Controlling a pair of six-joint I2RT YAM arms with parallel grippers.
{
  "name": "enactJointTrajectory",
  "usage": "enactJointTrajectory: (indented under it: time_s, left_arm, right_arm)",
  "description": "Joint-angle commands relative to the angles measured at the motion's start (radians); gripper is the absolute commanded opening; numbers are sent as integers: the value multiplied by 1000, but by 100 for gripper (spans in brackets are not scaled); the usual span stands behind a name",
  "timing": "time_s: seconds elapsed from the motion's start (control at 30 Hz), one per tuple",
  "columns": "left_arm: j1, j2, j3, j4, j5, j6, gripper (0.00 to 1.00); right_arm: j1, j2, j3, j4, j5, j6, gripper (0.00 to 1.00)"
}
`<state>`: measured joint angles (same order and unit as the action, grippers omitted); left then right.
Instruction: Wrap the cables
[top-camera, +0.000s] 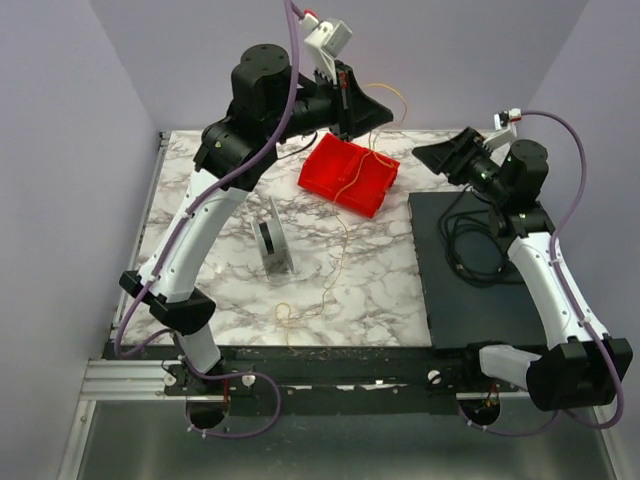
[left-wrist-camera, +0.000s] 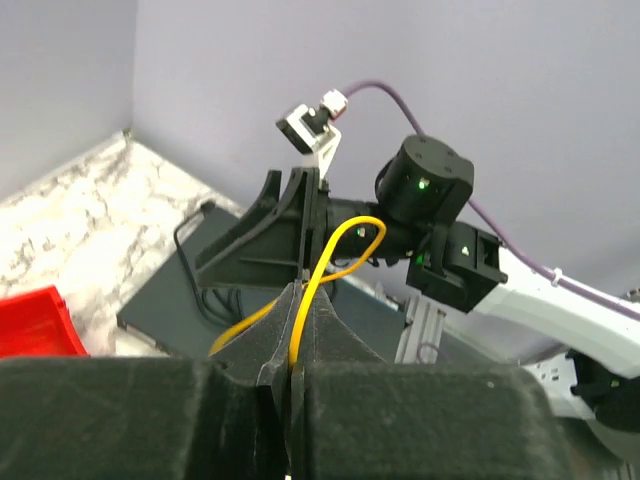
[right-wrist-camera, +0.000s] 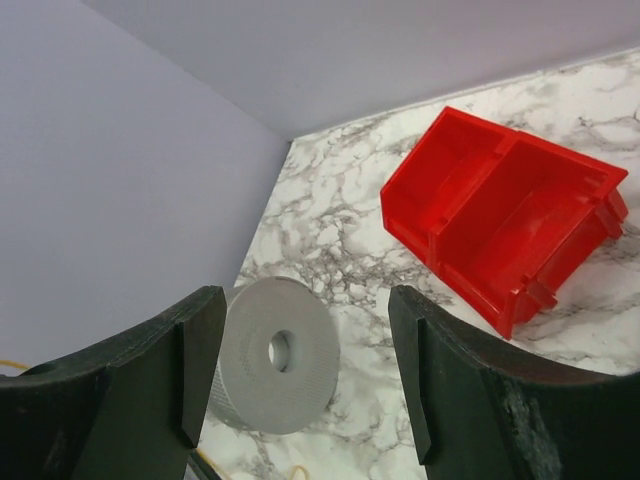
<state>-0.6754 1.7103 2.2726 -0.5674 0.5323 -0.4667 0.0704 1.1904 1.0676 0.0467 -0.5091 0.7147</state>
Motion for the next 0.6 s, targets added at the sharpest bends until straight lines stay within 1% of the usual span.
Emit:
enactJointTrajectory:
  time_s: [0.0, 0.07, 0.13, 0.23, 0.3, 0.4, 0.53, 0.57]
  left_arm:
    - [15, 24, 112, -23, -75, -64, 0]
    - [20, 19, 78, -17, -80, -77, 0]
    - [19, 10, 0, -4, -64, -79, 0]
    - [11, -23, -177, 66, -61, -89, 0]
    - [3, -17, -230, 77, -60, -86, 0]
    - [-21, 44, -234, 32, -48, -49, 0]
    - [-50, 133, -203, -57, -83, 5, 0]
    - [-51, 149, -204, -67, -95, 6, 7]
  right_arm:
    - [-1, -48, 107, -45, 38, -3, 73]
    - [-1, -48, 127, -112, 86, -13, 73]
    - [-1, -39, 133, -163, 122, -22, 73]
    - [-1, -44, 95, -172, 133, -24, 73]
    - [-3, -50, 74, -177, 140, -21, 73]
    - [-1, -60, 66, -214, 172, -35, 73]
    - [1, -78, 44, -272, 179, -72, 74]
    - [5, -83, 32, -282, 175, -76, 75]
